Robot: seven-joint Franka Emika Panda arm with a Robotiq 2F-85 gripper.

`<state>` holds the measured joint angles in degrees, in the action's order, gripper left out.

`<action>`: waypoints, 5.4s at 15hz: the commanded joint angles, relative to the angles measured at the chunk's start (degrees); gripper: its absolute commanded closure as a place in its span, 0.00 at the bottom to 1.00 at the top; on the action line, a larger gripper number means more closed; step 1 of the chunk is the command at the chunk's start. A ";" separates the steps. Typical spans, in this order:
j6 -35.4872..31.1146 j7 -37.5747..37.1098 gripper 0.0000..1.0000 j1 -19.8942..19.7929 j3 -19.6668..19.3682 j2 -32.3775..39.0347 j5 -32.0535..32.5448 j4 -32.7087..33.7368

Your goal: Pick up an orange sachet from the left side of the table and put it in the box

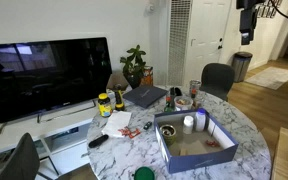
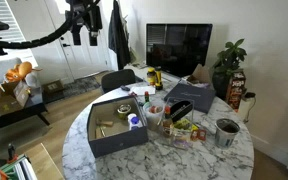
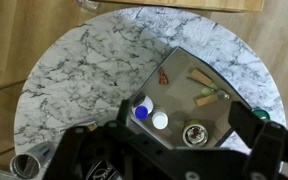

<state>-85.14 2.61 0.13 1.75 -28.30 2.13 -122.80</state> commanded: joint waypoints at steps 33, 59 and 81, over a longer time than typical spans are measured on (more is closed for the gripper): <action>-21.71 -6.80 0.00 8.49 9.77 34.15 7.61 21.25; -17.76 -7.58 0.00 15.98 3.71 75.34 10.96 51.78; -53.83 -7.61 0.58 10.27 6.05 89.15 -4.58 51.69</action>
<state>-138.10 -5.56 10.09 7.11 60.32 -0.86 -71.79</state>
